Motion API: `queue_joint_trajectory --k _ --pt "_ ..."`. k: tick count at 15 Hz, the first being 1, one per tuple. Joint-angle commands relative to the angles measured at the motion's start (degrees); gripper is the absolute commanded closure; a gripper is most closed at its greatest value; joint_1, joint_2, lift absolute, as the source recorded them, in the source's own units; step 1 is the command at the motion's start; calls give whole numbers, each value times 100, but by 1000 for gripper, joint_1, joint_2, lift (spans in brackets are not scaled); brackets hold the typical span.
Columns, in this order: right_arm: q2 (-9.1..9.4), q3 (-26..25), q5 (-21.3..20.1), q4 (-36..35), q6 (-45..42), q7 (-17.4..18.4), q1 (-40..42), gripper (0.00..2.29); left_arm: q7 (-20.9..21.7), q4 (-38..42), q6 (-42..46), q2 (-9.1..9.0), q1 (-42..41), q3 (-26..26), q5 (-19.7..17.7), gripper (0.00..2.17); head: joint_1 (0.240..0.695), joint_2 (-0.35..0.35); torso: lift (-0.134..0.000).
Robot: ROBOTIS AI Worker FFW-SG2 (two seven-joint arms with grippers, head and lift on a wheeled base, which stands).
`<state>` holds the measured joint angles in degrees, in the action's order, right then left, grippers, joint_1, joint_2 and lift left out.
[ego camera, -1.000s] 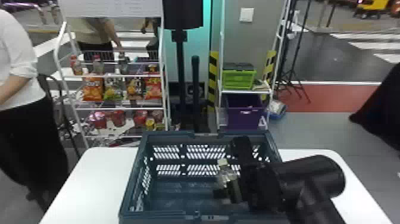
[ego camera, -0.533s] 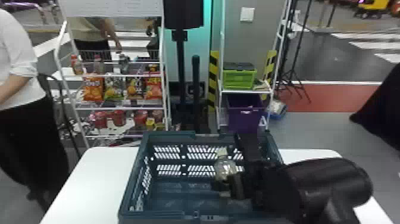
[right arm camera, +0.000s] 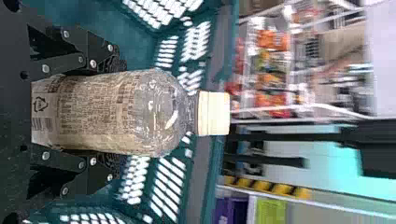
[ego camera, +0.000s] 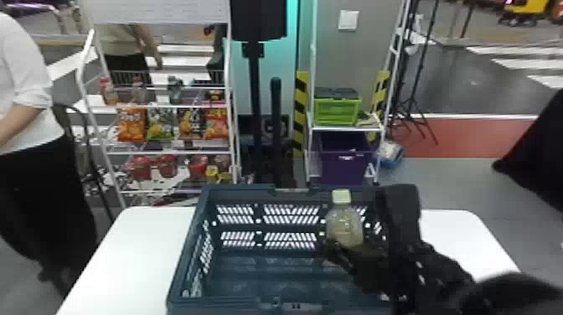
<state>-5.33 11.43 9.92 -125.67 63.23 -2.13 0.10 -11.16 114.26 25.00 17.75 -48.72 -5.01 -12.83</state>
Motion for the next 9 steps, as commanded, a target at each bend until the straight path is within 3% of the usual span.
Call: queue_joint_trajectory --k 1,4,9 --pt "-267 -238 36 -335 -1967 -16 1115 1784 0 9 0 0 21 0 0 161 499 0 0" --pt "-320 -572 63 -397 -4410 -68 2530 1787 0 17 -35 0 29 -9 0 161 499 0 0" --pt "-311 -976 124 -115 -6977 -156 4200 1787 0 26 -18 0 3 -35 9 161 499 0 0"
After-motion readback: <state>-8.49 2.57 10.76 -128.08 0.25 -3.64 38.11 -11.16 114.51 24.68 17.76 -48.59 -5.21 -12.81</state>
